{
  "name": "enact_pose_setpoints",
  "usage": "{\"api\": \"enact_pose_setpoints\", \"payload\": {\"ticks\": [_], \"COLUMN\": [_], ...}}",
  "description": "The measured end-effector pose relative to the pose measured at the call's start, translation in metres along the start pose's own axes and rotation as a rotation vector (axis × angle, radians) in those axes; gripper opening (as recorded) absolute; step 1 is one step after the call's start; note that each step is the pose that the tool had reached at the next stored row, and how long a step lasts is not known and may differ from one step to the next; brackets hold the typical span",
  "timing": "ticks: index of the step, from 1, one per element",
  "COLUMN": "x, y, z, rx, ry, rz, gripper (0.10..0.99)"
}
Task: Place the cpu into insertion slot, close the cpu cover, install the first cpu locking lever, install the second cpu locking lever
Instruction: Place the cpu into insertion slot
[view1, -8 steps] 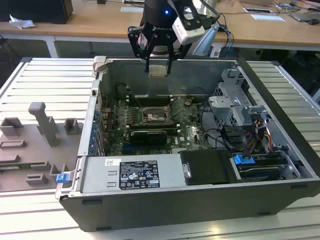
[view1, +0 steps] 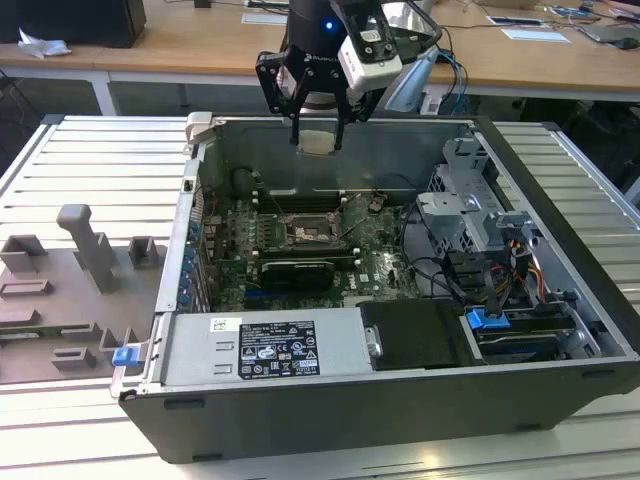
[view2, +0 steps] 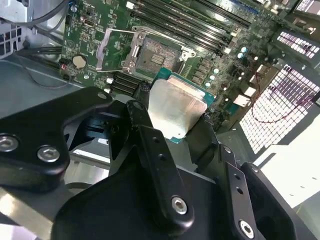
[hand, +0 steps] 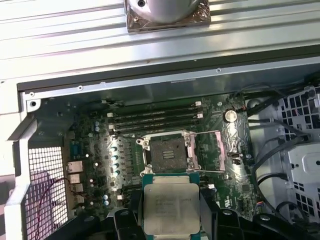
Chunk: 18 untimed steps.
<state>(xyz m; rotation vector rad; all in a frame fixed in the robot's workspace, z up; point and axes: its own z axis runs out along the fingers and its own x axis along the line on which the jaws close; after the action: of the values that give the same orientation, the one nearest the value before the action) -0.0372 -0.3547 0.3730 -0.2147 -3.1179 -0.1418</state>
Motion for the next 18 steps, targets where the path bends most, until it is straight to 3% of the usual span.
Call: {"api": "enact_pose_setpoints", "payload": {"ticks": [4, 8, 12, 18], "x": [0.0000, 0.0000, 0.0000, -0.0001], "y": [-0.0003, -0.0003, -0.0004, -0.0005], "z": [0.0029, 0.0031, 0.0039, 0.0043], "rx": [0.002, 0.001, -0.001, -0.001], "ry": [-0.0011, -0.0059, -0.0174, -0.0243], "rz": [0.011, 0.064, 0.194, 0.269], "gripper": [0.541, 0.541, 0.541, 0.541]}}
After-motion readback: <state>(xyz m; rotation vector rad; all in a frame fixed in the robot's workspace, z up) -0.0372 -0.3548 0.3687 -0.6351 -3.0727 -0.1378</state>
